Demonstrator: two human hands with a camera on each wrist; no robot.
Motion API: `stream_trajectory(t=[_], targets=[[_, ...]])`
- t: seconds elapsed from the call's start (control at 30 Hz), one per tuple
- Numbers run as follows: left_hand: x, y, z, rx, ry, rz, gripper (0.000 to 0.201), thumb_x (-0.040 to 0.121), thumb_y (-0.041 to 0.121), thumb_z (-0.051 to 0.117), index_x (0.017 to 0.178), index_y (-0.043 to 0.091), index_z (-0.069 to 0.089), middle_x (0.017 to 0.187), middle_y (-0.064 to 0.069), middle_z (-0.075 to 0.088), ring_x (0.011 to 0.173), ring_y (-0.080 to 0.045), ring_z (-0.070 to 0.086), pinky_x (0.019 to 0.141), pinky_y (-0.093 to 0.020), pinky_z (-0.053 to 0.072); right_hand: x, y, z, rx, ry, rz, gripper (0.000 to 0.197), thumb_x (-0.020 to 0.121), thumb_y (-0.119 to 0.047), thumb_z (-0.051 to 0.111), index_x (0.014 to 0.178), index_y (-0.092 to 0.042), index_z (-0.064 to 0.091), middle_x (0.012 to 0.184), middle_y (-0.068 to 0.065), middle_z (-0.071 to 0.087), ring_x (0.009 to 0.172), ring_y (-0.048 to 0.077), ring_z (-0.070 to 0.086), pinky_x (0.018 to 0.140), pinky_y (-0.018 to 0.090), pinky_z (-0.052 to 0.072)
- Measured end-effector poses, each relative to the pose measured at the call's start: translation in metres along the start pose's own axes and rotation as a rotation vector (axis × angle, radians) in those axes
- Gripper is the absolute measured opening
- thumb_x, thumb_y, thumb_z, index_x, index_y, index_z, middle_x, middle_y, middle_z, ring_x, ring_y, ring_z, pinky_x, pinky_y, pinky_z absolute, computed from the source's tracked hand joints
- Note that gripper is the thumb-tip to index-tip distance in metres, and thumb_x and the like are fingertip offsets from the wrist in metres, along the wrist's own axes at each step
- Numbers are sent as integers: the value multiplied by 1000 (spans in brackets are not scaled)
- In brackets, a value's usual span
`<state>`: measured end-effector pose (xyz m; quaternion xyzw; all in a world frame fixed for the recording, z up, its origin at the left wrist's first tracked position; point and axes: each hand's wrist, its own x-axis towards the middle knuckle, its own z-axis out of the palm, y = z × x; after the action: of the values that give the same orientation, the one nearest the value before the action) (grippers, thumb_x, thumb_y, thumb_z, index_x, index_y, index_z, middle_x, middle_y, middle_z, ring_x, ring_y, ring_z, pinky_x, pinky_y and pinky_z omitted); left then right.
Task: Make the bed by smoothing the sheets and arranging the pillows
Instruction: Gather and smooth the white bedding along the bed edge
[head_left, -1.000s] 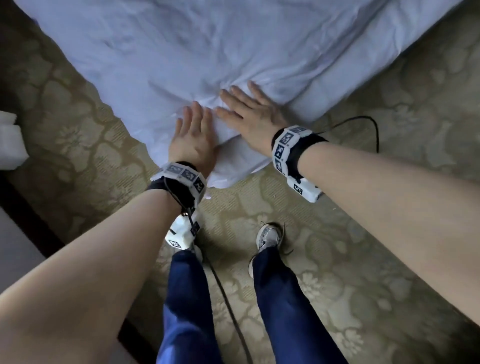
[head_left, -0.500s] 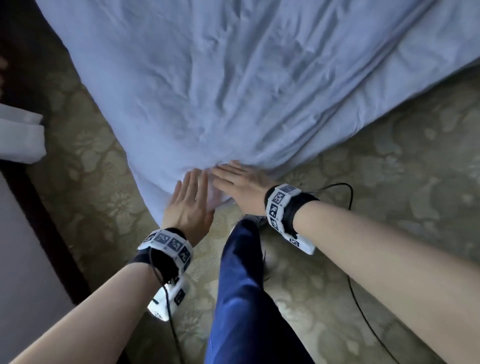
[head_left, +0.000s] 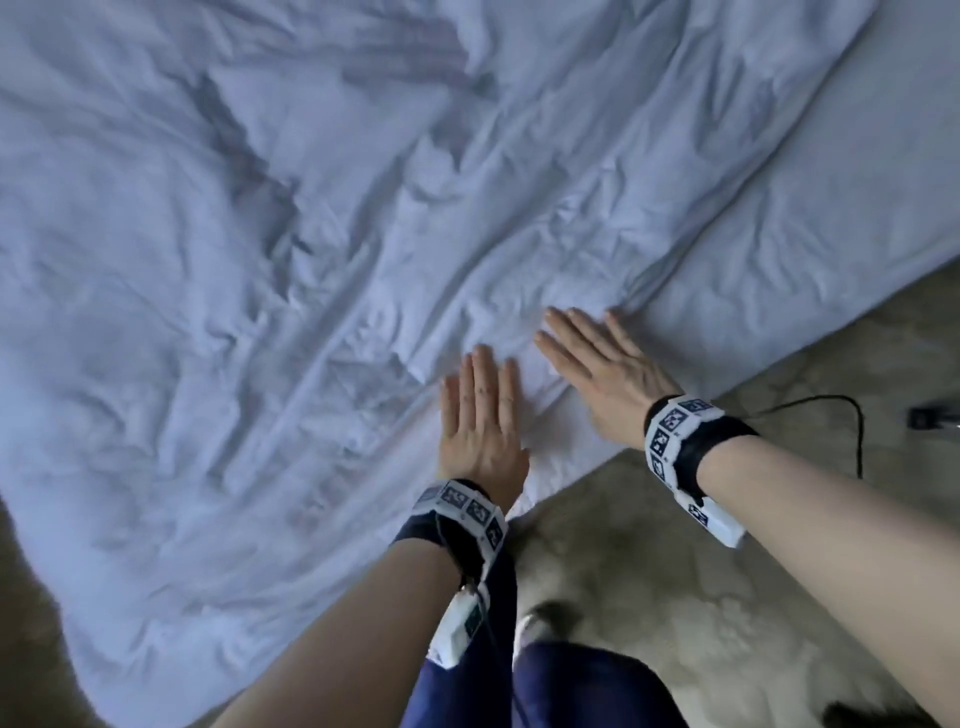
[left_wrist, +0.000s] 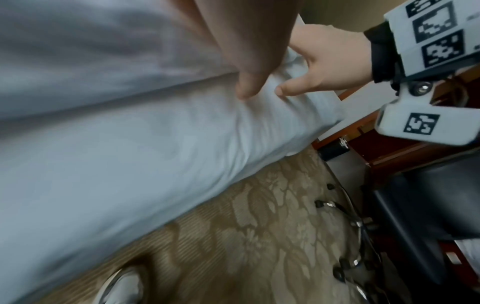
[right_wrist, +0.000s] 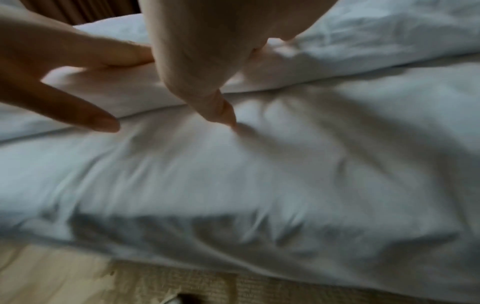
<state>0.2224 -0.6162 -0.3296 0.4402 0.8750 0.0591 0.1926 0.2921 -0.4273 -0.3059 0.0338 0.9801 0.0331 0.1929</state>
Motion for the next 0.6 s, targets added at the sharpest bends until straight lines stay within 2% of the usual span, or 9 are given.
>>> stream_trajectory(t=[0.07,0.1,0.2,0.27,0.33,0.43,0.5,0.57,0.6], targets=[[35,16,-1,-14,10,-58,109,66,22,77,153,-1,15,158,-30,5,148,-42,1,117,-61,11,15,26,0,7,48,15,90,75,-8,44,156,-16,7,163,11,-3,150,30,1,119,54,7],[47,22,-4,-7,0,-73,110,65,22,76,153,-1,14,157,-31,4,148,-42,0,116,-61,10,25,35,0,5,71,2,92,74,-7,49,156,-18,10,163,11,0,150,31,4,119,55,7],[70,28,-5,45,-48,-75,124,61,36,78,153,-2,5,157,-33,-3,147,-45,-4,116,-62,7,56,70,1,-25,48,-60,107,69,-6,61,156,-27,2,163,10,-7,150,30,-1,119,56,2],[76,24,-7,61,-77,-67,131,57,46,80,153,-2,4,156,-33,-4,146,-45,-4,116,-62,9,76,93,-4,-56,-17,-93,110,71,-6,59,154,-30,-8,161,8,-17,149,28,-9,119,54,-3],[79,19,-10,80,-85,-55,129,63,55,76,154,-1,3,157,-31,-6,147,-44,-5,116,-61,11,92,111,-10,-92,-39,-158,105,75,-3,54,153,-31,-10,161,5,-18,149,27,-9,119,51,-6],[82,14,-11,91,-92,-69,121,74,61,66,153,0,-2,158,-27,-8,147,-42,-7,118,-59,8,109,130,-11,-65,-50,-307,97,78,6,48,155,-24,-2,162,9,-10,150,28,-3,120,48,-7],[84,19,-11,76,-84,-122,110,82,61,57,154,0,1,160,-25,-4,148,-39,-3,119,-57,8,111,136,-7,-27,-32,-406,92,75,13,49,155,-14,11,161,18,5,148,35,10,119,48,-2],[87,30,-14,48,-60,-178,98,88,51,55,154,0,3,160,-22,0,149,-36,-1,120,-55,8,106,139,0,24,-16,-480,79,76,15,37,152,-4,23,156,25,21,144,41,22,118,47,4],[90,37,-14,34,-47,-211,92,90,38,58,154,1,3,161,-20,0,149,-33,-1,121,-52,7,103,141,1,55,-18,-497,73,78,10,24,150,-2,26,155,26,24,143,42,24,118,48,6]])
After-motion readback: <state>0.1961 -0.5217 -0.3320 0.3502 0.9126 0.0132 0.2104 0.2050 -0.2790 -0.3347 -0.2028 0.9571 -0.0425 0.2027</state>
